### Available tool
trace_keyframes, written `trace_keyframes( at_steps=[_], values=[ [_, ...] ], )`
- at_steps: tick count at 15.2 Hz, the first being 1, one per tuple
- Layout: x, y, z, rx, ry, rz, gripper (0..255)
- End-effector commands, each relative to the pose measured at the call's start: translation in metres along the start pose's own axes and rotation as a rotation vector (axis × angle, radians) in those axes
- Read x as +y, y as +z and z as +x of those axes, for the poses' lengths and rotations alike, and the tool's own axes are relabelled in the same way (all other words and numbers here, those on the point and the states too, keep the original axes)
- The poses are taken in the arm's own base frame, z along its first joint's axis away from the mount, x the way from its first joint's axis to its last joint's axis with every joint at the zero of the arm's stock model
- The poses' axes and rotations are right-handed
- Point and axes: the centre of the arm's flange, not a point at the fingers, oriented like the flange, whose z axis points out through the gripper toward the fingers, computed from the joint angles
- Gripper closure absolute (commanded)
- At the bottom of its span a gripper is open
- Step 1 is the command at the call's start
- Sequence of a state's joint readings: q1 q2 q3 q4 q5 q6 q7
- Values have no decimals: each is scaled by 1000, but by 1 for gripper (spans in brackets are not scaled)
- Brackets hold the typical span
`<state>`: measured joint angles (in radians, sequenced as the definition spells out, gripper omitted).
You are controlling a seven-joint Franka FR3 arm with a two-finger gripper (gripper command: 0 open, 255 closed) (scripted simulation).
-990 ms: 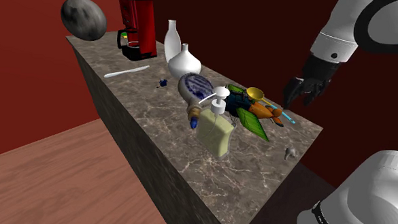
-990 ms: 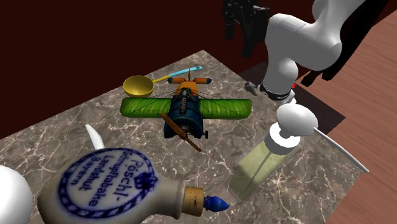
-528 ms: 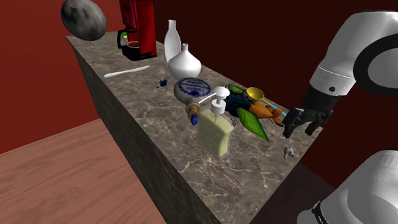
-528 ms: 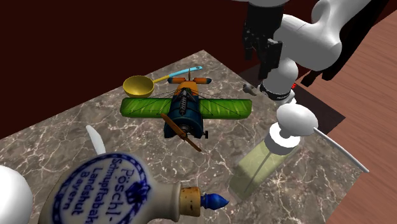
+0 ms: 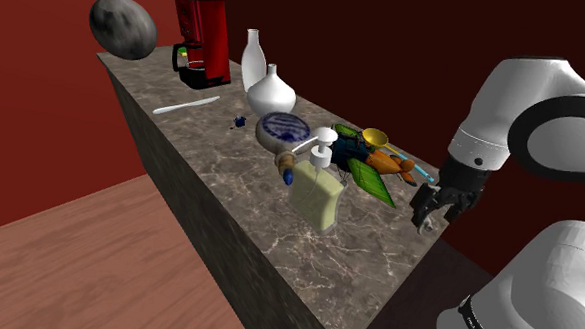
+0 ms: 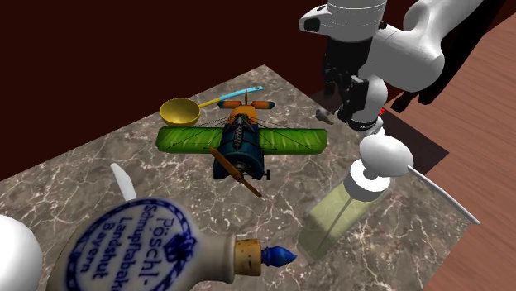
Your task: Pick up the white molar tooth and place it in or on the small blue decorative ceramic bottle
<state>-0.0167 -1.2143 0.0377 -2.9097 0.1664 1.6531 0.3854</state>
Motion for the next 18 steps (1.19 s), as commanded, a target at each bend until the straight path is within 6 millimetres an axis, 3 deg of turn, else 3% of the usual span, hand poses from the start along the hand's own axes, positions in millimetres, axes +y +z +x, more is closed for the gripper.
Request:
trace_keyframes(
  at_steps=[1,9,10,18],
  values=[
    [0,14,0,0,0,0,0],
    [0,14,0,0,0,0,0],
    [0,14,0,0,0,0,255],
    [0,14,0,0,0,0,255]
  ],
)
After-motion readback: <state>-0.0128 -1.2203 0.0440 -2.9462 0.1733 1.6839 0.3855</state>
